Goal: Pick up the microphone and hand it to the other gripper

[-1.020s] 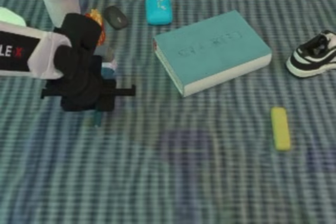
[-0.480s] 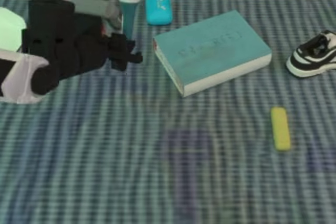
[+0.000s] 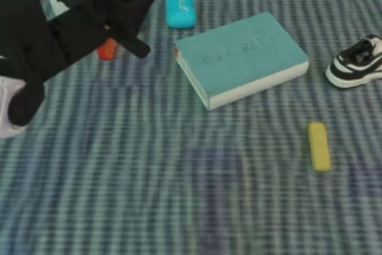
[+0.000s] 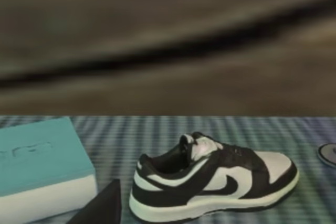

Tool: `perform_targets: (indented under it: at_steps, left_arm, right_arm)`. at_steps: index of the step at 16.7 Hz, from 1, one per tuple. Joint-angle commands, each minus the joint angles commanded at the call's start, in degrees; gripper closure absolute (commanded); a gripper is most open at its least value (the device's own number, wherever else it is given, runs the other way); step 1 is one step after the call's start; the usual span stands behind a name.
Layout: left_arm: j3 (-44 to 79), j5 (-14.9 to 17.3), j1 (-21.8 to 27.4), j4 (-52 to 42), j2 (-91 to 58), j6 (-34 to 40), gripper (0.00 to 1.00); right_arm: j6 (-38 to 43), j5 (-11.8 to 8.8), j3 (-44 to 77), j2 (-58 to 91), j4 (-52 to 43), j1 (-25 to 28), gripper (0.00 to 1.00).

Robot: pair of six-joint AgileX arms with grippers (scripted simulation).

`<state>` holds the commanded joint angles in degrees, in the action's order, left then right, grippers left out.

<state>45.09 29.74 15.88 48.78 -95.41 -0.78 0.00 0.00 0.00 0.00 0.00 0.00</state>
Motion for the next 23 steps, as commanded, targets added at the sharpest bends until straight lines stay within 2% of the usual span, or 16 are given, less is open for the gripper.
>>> perform_targets:
  at_steps: [4, 7, 10, 16, 18, 23]
  left_arm:
    - [-0.2, 0.4, 0.0, 0.8, 0.4, -0.3, 1.0]
    - [-0.1, -0.7, 1.2, 1.0, 0.4, 0.1, 1.0]
    - [-1.1, -5.7, 5.8, 2.4, 1.5, 1.7, 1.0]
    - [-3.8, -19.3, 18.3, 5.9, 4.7, 6.4, 1.0]
    - [-4.1, -21.1, 20.1, 6.4, 5.3, 7.0, 1.0]
    - [-4.0, -21.0, 19.9, 6.3, 5.1, 6.9, 1.0]
  right_arm:
    - [0.0, 0.0, 0.0, 0.0, 0.0, 0.0, 0.0]
    - [0.0, 0.0, 0.0, 0.0, 0.0, 0.0, 0.0]
    - [0.0, 0.0, 0.0, 0.0, 0.0, 0.0, 0.0]
    - [0.0, 0.0, 0.0, 0.0, 0.0, 0.0, 0.0]
    - [0.0, 0.0, 0.0, 0.0, 0.0, 0.0, 0.0]
    - [0.0, 0.0, 0.0, 0.0, 0.0, 0.0, 0.0]
